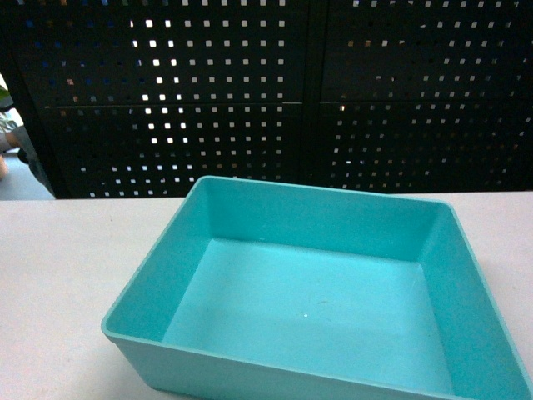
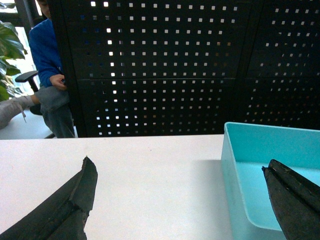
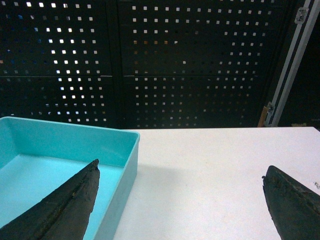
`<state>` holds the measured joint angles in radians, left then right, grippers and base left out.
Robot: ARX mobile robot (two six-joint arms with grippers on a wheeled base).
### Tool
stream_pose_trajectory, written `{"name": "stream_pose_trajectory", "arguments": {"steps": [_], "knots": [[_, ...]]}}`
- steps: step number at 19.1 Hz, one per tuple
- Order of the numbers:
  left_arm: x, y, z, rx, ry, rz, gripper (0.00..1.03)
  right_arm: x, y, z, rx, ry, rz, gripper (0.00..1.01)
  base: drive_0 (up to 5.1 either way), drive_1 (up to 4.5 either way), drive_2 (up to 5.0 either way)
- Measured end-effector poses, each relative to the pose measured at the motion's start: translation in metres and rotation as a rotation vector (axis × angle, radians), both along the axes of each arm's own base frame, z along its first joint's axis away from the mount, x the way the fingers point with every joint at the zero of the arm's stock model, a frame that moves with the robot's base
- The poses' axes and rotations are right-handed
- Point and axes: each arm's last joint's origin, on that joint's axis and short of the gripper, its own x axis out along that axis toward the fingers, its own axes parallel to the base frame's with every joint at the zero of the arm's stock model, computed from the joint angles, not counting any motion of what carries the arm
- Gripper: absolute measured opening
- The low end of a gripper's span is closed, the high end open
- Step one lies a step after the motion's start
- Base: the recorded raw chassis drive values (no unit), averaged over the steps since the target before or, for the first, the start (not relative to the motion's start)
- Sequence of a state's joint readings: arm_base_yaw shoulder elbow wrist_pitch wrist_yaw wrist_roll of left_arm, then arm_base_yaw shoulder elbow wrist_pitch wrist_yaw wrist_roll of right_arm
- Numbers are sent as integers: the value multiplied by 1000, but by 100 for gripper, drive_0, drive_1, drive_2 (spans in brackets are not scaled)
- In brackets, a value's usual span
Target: Stack blue boxes stably on right
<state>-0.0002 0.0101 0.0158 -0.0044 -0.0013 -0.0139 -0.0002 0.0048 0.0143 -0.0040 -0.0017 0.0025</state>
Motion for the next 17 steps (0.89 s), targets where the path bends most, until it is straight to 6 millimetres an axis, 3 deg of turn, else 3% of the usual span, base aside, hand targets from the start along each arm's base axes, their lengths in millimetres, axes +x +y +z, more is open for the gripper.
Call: {"name": "stream_pose_trajectory", "arguments": {"steps": [17], "knots": [[0,0,0,0,0,0,98,0,0,0,0,0,0,98,0,0,0]]}}
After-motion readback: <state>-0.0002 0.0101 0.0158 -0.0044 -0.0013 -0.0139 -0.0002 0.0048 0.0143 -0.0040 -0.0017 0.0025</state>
